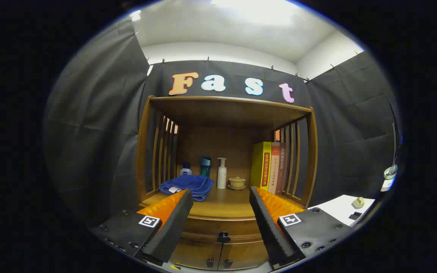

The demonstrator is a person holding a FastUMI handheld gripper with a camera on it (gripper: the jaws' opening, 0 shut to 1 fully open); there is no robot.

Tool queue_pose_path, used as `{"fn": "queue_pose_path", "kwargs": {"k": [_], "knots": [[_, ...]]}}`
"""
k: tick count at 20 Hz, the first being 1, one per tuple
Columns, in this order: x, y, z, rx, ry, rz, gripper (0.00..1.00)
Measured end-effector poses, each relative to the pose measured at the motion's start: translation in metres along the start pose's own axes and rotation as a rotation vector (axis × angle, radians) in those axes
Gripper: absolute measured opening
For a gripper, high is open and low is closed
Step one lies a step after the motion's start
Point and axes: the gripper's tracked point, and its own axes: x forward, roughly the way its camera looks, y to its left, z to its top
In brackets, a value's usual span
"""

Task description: Pull open the drawer, take out the items inside it, and place them on the countertop above the cabinet.

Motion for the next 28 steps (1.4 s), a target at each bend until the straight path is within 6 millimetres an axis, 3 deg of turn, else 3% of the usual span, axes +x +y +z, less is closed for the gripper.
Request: {"fn": "queue_pose_path", "kwargs": {"k": [8,22,28], "knots": [[0.0,-0.007,-0.003,-0.001,0.005,-0.023,0.98],[0.004,0.003,-0.016,-0.009,0.026,-0.009,0.98],[0.013,0.007,-0.045,-0.013,0.05,-0.001,0.98]]}}
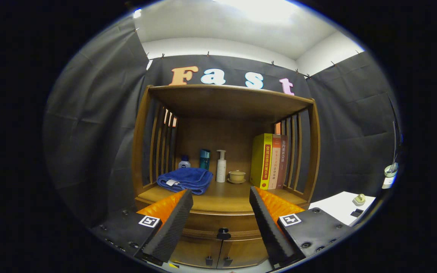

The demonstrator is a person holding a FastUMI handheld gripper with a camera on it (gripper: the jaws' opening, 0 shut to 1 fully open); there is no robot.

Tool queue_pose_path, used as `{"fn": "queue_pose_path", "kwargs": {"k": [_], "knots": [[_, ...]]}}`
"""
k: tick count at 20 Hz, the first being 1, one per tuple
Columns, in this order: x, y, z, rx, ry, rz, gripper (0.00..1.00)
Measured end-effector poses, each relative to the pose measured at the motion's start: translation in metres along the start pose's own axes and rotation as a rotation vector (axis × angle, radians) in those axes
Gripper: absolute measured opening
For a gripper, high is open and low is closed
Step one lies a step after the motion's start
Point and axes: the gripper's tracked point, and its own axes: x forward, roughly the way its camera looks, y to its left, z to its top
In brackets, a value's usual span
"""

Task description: Pull open the drawer, take out the items inside it, and place them on the countertop above the cabinet.

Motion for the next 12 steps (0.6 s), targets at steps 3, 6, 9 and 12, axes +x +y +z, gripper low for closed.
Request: {"fn": "queue_pose_path", "kwargs": {"k": [3,6,9,12], "knots": [[0.007,0.002,-0.029,-0.007,0.038,-0.001,0.99],[0.017,0.009,-0.06,-0.009,0.064,0.012,0.99],[0.025,0.02,-0.096,-0.01,0.089,0.039,0.99],[0.031,0.027,-0.132,0.002,0.123,0.055,0.99]]}}
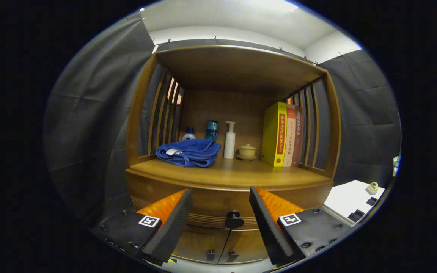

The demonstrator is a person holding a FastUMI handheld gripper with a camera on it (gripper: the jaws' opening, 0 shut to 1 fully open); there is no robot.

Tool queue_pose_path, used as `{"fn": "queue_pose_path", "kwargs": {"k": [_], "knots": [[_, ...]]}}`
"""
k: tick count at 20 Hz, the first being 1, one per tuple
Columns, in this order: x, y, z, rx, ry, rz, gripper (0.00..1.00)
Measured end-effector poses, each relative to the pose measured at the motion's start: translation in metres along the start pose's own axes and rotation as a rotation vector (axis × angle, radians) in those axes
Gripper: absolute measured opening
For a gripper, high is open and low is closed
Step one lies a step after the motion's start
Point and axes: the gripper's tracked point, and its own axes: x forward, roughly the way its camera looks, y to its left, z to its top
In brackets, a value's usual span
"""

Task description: Pull open the drawer, take out the items inside it, and place them on the countertop above the cabinet.

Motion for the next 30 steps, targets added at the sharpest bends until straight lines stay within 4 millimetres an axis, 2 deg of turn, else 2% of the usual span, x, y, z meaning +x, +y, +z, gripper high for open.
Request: {"fn": "queue_pose_path", "kwargs": {"k": [4,6,8,15,17,19,28,30], "knots": [[0.016,-0.004,-0.049,0.049,0.062,-0.016,0.99],[0.022,-0.012,-0.068,0.11,0.089,-0.03,0.99],[0.023,-0.022,-0.069,0.138,0.074,-0.056,0.99],[0.054,-0.03,-0.119,0.178,0.176,-0.062,0.87],[0.053,-0.036,-0.12,0.161,0.177,-0.067,0.7],[0.051,-0.032,-0.123,0.192,0.181,-0.053,0.53],[0.048,-0.036,-0.121,0.154,0.188,-0.064,0.37],[0.044,-0.034,-0.12,0.162,0.193,-0.056,0.37]]}}
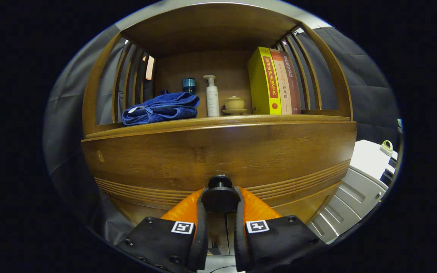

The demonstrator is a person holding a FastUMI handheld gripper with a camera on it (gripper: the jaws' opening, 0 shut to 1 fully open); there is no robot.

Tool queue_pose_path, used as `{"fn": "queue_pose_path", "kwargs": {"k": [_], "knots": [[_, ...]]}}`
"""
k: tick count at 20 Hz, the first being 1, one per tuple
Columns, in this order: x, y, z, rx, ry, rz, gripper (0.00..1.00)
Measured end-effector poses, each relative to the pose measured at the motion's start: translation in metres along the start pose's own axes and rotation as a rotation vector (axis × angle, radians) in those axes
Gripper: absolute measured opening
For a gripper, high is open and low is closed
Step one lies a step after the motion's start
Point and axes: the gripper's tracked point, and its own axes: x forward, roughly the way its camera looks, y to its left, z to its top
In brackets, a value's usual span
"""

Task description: Pull open the drawer, take out the items inside it, and place them on the countertop above the cabinet.

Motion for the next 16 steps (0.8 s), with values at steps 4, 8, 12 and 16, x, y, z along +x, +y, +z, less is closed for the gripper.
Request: {"fn": "queue_pose_path", "kwargs": {"k": [4,8,12,16], "knots": [[-0.024,-0.001,-0.003,-0.008,0.024,0.01,0.37],[-0.053,-0.001,-0.005,-0.008,0.057,0.01,0.37],[-0.088,-0.001,-0.007,-0.017,0.098,0.024,0.37],[-0.12,-0.002,-0.01,-0.014,0.125,0.032,0.37]]}}
